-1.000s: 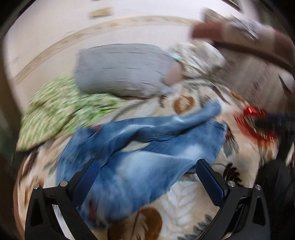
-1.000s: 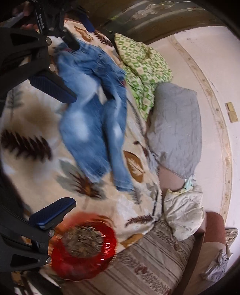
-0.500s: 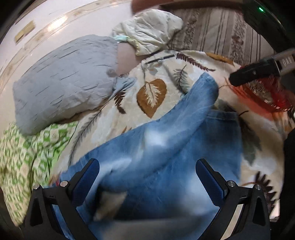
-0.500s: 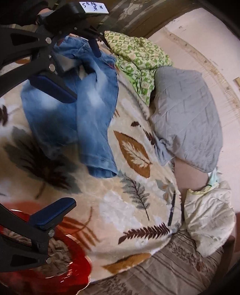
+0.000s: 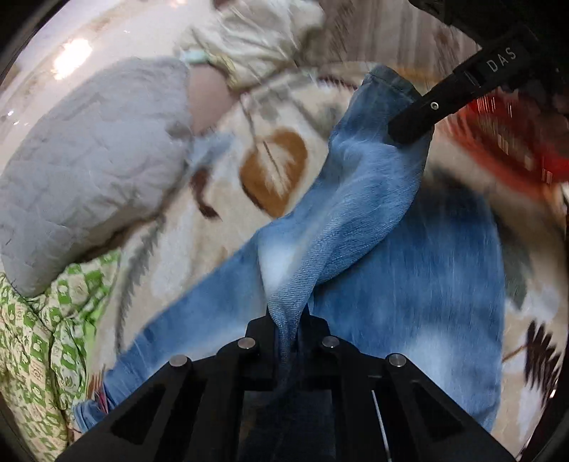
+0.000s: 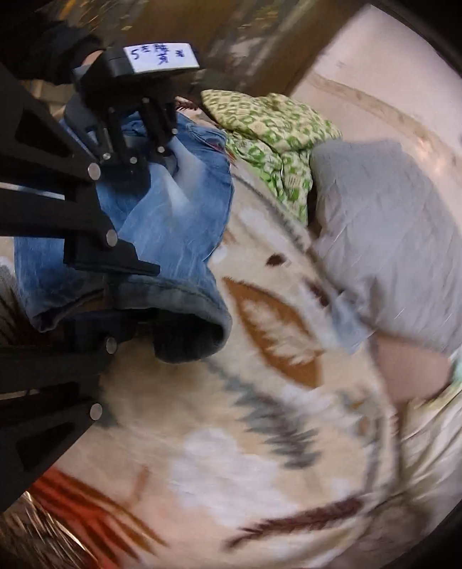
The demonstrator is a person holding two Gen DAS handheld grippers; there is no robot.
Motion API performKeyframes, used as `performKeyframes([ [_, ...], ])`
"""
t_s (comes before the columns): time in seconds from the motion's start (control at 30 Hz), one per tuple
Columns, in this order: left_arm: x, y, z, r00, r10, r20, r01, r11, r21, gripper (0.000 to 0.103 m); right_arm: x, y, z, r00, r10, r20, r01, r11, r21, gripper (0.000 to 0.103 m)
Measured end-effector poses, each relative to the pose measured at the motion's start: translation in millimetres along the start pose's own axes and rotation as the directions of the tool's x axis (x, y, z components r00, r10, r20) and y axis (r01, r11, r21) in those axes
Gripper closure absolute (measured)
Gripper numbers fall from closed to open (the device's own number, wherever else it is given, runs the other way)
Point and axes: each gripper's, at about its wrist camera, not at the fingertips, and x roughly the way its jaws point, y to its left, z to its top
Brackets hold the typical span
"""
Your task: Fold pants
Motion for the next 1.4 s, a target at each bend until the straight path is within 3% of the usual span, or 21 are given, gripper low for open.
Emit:
performKeyframes([
  [0.13, -16.5, 35.7, 26.5, 0.991, -0.012, 0.136, 0.034, 0.986, -0.162, 0.096, -44.8, 22.5, 46.5, 0.992, -0.023, 0.126, 0.030, 0.998, -0.052, 0.086],
  [0.23, 5.5, 55.0, 46.9, 0.992, 0.000, 0.130, 0.035, 0.963, -0.266, 0.094, -49.6, 29.1, 92.9, 0.980, -0.117, 0.158, 0.123, 0.992, -0.029, 0.086],
  [0.27, 22.3, 58.6, 51.0, 0.997, -0.008, 0.082, 0.032, 0.955, -0.295, 0.088, -42.4, 25.3, 105.2, 0.979, -0.145, 0.139, 0.148, 0.989, -0.006, 0.085],
  [0.3, 35.6, 60.6, 52.5, 0.999, -0.023, 0.031, 0.032, 0.949, -0.314, 0.069, -28.1, 17.5, 118.4, 0.977, -0.192, 0.098, 0.190, 0.981, 0.025, 0.082],
  [0.33, 48.3, 63.1, 52.6, 0.999, -0.041, -0.027, 0.029, 0.940, -0.339, 0.056, -17.6, 12.8, 124.0, 0.971, -0.232, 0.065, 0.230, 0.973, 0.036, 0.082],
  [0.37, 53.9, 65.1, 50.4, 0.997, -0.042, -0.064, 0.016, 0.931, -0.364, 0.032, -4.1, 6.0, 127.7, 0.952, -0.305, 0.013, 0.304, 0.952, 0.045, 0.082],
  [0.4, 49.8, 65.7, 46.8, 0.998, -0.046, -0.050, 0.024, 0.925, -0.378, 0.024, 2.4, 2.2, 125.3, 0.940, -0.340, -0.022, 0.341, 0.939, 0.050, 0.082],
  [0.47, 30.1, 64.1, 36.9, 0.998, -0.058, 0.025, 0.063, 0.919, -0.388, 0.019, -5.9, 1.7, 110.1, 0.956, -0.292, -0.019, 0.292, 0.956, 0.027, 0.081],
  [0.53, 6.4, 58.6, 27.1, 0.998, -0.042, 0.051, 0.058, 0.925, -0.376, 0.016, -19.9, 10.6, 91.7, 0.955, -0.297, 0.003, 0.297, 0.955, -0.016, 0.057],
  [0.57, -5.6, 54.4, 22.1, 0.996, -0.047, 0.070, 0.070, 0.927, -0.367, 0.016, -29.6, 18.3, 78.7, 0.955, -0.296, 0.023, 0.296, 0.954, -0.048, 0.024],
  [0.6, -18.8, 50.9, 17.2, 0.994, -0.054, 0.091, 0.084, 0.931, -0.357, 0.016, -37.8, 26.3, 68.2, 0.957, -0.287, 0.046, 0.290, 0.955, -0.070, 0.009],
  [0.63, -30.5, 46.2, 13.9, 0.993, -0.054, 0.107, 0.088, 0.933, -0.350, 0.016, -50.7, 38.9, 50.6, 0.958, -0.272, 0.086, 0.280, 0.954, -0.102, 0.008],
  [0.73, -58.1, 34.1, 0.3, 0.989, -0.026, 0.145, 0.073, 0.942, -0.326, 0.012, -71.0, 60.5, 13.9, 0.961, -0.252, 0.115, 0.266, 0.954, -0.138, 0.007],
  [0.8, -64.7, 23.0, -6.4, 0.990, -0.063, 0.128, 0.099, 0.951, -0.294, 0.012, -71.5, 66.6, -4.2, 0.971, -0.223, 0.090, 0.234, 0.962, -0.137, 0.007],
  [0.87, -60.3, 11.3, -12.4, 0.992, -0.081, 0.093, 0.103, 0.959, -0.263, 0.012, -64.2, 66.7, -22.6, 0.977, -0.209, 0.049, 0.213, 0.969, -0.124, 0.007],
  [0.97, -45.1, 1.4, -17.1, 0.995, -0.085, 0.055, 0.096, 0.964, -0.246, 0.012, -49.3, 49.9, -44.5, 0.991, -0.136, 0.010, 0.136, 0.991, -0.014, 0.007],
  [1.13, -6.8, -6.2, -9.8, 0.989, -0.149, 0.000, 0.145, 0.962, -0.229, 0.012, -35.9, 26.5, -71.5, 0.993, -0.122, 0.011, 0.120, 0.988, 0.097, 0.012],
  [1.23, 15.4, -13.3, -0.8, 0.987, -0.159, -0.015, 0.155, 0.974, -0.163, 0.012, -23.5, 13.7, -79.5, 0.995, -0.103, 0.000, 0.102, 0.986, 0.130, 0.023],
  [1.33, 43.5, -13.9, -0.1, 0.975, -0.201, -0.099, 0.182, 0.968, -0.172, 0.012, -3.0, 5.1, -82.0, 0.995, -0.094, -0.041, 0.099, 0.984, 0.148, 0.032],
  [1.37, 51.7, -14.1, -0.2, 0.968, -0.221, -0.120, 0.198, 0.964, -0.180, 0.012, 5.4, 2.8, -83.7, 0.995, -0.087, -0.057, 0.095, 0.984, 0.152, 0.041],
  [1.4, 58.1, -16.0, -1.7, 0.962, -0.236, -0.138, 0.210, 0.961, -0.178, 0.016, 13.2, 2.9, -84.8, 0.995, -0.073, -0.064, 0.082, 0.986, 0.147, 0.060],
])
